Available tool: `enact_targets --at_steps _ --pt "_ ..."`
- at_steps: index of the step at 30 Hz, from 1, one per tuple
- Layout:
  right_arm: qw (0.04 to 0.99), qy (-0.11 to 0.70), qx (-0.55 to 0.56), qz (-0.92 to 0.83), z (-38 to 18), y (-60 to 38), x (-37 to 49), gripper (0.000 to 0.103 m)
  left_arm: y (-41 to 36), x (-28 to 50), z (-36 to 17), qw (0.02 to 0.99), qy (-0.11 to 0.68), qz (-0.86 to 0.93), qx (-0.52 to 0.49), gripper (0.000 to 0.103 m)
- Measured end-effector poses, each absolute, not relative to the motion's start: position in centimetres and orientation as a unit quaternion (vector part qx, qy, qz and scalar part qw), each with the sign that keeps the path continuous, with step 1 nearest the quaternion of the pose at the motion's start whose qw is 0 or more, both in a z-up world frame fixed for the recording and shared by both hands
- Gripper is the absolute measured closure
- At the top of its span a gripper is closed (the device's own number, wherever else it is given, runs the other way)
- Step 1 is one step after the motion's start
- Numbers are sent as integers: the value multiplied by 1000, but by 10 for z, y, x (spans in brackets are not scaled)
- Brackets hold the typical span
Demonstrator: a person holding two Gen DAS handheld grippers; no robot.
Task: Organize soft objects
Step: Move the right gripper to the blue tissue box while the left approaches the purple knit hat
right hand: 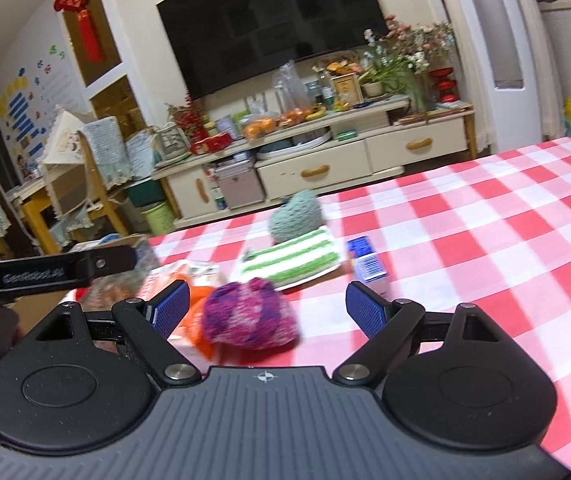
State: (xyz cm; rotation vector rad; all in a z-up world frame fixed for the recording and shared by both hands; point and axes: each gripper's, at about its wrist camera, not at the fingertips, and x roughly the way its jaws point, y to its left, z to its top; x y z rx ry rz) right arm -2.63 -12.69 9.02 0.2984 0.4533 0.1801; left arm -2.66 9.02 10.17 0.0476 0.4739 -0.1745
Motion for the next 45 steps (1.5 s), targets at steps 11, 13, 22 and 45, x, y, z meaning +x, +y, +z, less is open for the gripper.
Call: enact_targets --at_steps 11,13,22,45 --pt "959 233 154 38 71 -142 -8 0 52 -22 85 957 248 -132 68 3" --pt "958 240 152 37 67 -143 -3 0 44 -22 81 955 249 -141 83 3" --pt "944 262 188 67 57 -159 26 0 17 -14 67 946 250 -161 132 3" --pt "935 300 162 99 49 -163 60 4 0 29 36 930 317 -152 110 3"
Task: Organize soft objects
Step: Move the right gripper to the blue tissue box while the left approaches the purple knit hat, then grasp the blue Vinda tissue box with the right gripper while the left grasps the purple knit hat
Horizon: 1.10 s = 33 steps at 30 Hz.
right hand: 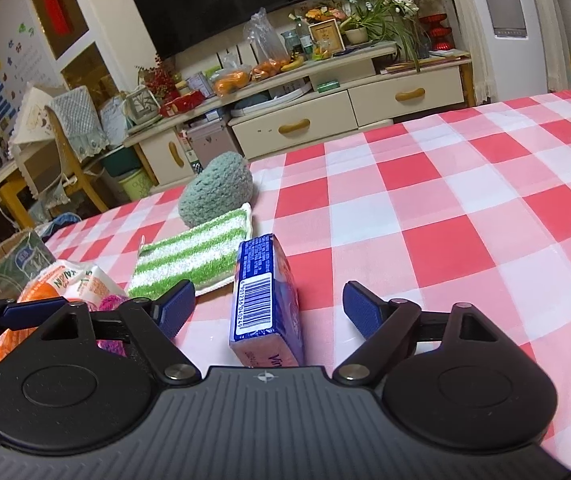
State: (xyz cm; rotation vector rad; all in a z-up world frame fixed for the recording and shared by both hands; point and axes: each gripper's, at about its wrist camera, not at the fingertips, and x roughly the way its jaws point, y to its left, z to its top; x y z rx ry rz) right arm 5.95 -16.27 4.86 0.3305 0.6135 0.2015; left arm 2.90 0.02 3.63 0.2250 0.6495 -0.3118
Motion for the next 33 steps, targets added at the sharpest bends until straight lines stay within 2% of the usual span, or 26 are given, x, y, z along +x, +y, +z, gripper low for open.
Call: enact_targets --at_steps 3,8,14,18,21,33 --pt "936 303 147 98 48 -161 61 11 2 30 37 929 323 -157 94 3" --pt "936 308 133 103 47 -162 64 39 2 30 36 925 336 -167 69 4" --pt "938 310 118 104 47 -164 63 58 0 30 31 923 347 -152 65 14" --pt "940 309 106 100 47 -163 61 62 2 32 31 926 346 -133 63 24" --pt "940 309 103 103 47 -164 62 64 2 32 28 926 350 -125 69 36" --pt "941 308 87 105 45 -169 56 66 3 25 28 927 349 -120 61 50"
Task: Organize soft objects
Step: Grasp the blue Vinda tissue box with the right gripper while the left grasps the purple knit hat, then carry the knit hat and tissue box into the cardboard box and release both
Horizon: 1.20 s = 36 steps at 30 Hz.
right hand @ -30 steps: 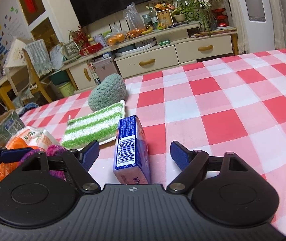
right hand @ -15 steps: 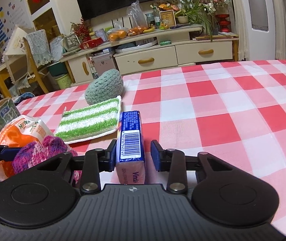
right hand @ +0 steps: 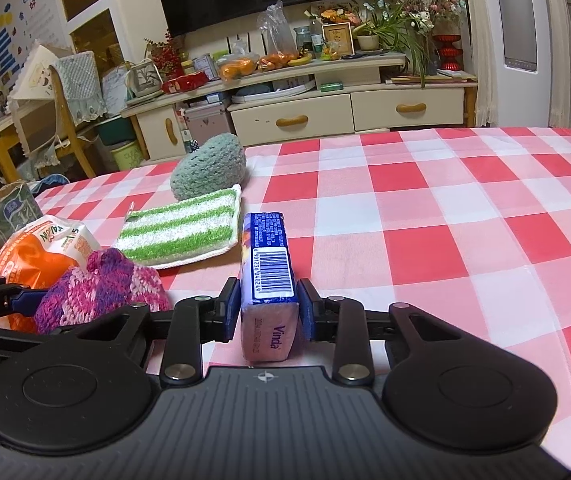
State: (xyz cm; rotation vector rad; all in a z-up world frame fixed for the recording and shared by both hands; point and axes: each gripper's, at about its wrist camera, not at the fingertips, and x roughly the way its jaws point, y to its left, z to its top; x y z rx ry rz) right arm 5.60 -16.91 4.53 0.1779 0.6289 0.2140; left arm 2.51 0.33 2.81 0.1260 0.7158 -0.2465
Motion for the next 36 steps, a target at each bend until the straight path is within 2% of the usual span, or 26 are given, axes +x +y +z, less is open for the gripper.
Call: enact_targets --at_steps 11,36 --pt "945 303 71 98 44 -172 42 72 10 13 30 925 355 -131 39 52" --pt "953 292 62 57 38 -167 -7 73 34 -13 52 924 346 -163 -1 52"
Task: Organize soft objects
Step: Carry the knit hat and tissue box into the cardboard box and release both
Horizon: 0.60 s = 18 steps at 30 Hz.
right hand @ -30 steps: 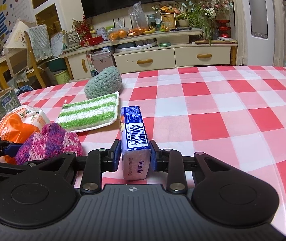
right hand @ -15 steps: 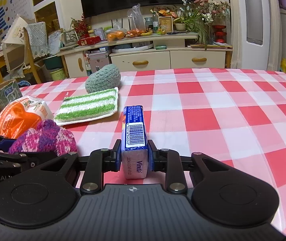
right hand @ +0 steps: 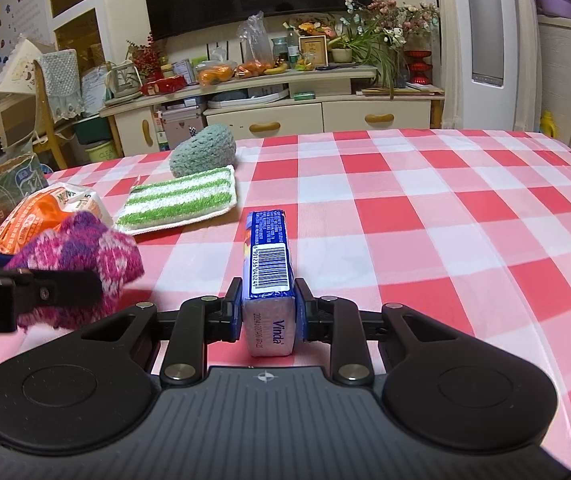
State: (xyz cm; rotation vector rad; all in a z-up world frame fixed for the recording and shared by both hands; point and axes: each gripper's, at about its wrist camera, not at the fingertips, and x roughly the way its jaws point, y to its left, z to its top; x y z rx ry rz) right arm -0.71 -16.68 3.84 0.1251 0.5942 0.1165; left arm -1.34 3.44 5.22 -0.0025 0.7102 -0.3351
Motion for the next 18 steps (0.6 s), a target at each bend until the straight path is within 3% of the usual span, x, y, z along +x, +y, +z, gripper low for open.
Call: enact_targets --at_steps 18 --pt "946 311 86 38 45 -167 -34 73 68 -31 80 934 306 -177 -41 52"
